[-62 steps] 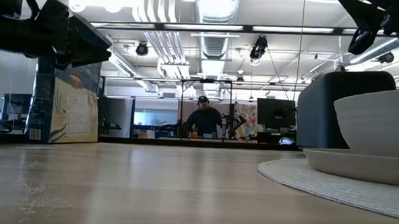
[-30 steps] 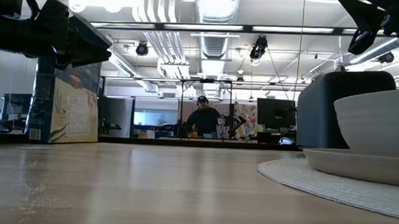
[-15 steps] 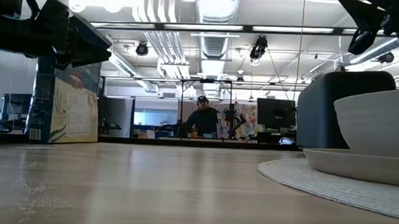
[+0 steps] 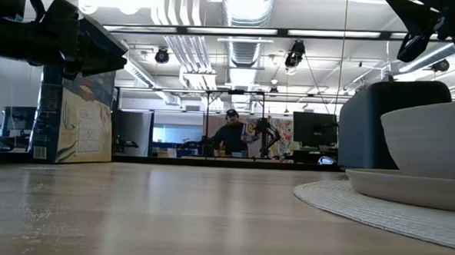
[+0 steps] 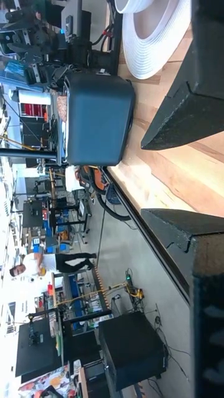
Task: Arrange a breakfast setting
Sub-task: Move the blue glass with an orange spoon to the top of the table
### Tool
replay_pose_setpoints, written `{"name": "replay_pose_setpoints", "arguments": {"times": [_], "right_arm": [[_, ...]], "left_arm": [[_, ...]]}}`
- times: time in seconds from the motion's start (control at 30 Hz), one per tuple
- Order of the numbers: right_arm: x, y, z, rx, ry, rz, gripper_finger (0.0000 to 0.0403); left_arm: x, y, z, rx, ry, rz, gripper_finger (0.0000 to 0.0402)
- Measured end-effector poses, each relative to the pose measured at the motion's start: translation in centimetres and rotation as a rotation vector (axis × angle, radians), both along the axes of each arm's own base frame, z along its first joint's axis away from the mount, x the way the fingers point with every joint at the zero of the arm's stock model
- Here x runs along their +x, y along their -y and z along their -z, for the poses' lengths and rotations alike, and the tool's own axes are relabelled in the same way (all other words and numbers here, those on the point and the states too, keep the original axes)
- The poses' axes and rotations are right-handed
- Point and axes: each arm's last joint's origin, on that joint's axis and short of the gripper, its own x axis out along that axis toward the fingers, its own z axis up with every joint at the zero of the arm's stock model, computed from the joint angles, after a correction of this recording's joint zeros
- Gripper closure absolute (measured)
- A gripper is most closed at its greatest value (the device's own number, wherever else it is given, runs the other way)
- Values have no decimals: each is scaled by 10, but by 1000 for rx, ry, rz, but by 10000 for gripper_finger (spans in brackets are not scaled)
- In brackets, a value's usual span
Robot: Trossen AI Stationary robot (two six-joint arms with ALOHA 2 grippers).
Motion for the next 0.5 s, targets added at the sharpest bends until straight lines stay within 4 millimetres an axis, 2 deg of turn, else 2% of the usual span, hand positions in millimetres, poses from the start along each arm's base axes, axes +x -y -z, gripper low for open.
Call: {"name": "replay_pose_setpoints", "arguments": {"times": [0.5], "right_arm": [[0,0,0,0,0,0,307]], "left_arm": [[0,0,0,-1,-1,1,254]]}}
